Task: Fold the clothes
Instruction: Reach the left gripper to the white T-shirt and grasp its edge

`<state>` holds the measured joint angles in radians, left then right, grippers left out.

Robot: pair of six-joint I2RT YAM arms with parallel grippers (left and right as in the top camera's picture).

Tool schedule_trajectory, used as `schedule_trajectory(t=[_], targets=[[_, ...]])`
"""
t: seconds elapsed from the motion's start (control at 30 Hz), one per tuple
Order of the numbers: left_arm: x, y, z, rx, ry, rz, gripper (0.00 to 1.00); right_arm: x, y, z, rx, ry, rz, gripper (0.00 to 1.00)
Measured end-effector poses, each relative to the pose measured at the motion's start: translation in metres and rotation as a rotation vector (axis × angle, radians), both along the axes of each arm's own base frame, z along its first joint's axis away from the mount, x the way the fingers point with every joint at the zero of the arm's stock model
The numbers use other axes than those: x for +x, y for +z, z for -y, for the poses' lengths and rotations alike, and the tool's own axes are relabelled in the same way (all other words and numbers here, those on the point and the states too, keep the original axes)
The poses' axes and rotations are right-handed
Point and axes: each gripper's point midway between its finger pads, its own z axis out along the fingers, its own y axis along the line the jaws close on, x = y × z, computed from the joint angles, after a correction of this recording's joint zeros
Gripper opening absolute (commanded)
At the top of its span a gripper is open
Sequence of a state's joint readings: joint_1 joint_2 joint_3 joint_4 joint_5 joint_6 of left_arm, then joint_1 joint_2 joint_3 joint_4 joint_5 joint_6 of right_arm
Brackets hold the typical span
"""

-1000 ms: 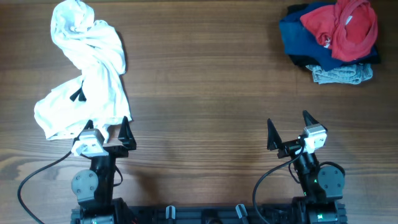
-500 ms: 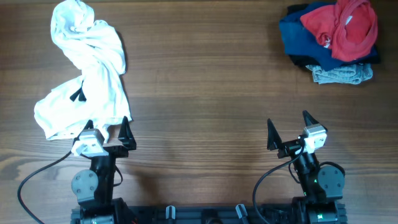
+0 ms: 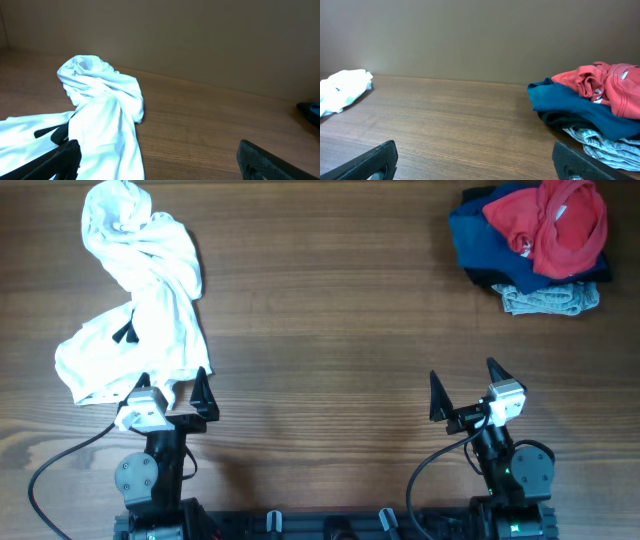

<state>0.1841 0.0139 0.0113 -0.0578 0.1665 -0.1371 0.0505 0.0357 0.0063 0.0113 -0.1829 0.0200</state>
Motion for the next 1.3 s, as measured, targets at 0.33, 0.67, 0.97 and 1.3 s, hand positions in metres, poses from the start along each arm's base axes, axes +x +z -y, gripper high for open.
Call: schedule_trajectory(t=[0.33,0.67,0.97,1.3], targets=[[0.000,0.000,0.000,0.000,0.000,0.000,1.00,0.000,0.000,0.000,0.000,0.000,0.000,1.00],[0.000,0.000,0.000,0.000,0.000,0.001,1.00,0.000,0.009,0.000,0.002,0.001,0.035,1.00],[-0.001,0.016,-0.001,-0.009,0.009,-0.055,1.00,0.006,0.030,-0.002,0.001,0.013,-0.014,1.00],[0.022,0.057,-0.006,-0.065,0.012,-0.366,1.00,0.080,0.067,-0.034,0.024,0.177,-0.459,1.00]])
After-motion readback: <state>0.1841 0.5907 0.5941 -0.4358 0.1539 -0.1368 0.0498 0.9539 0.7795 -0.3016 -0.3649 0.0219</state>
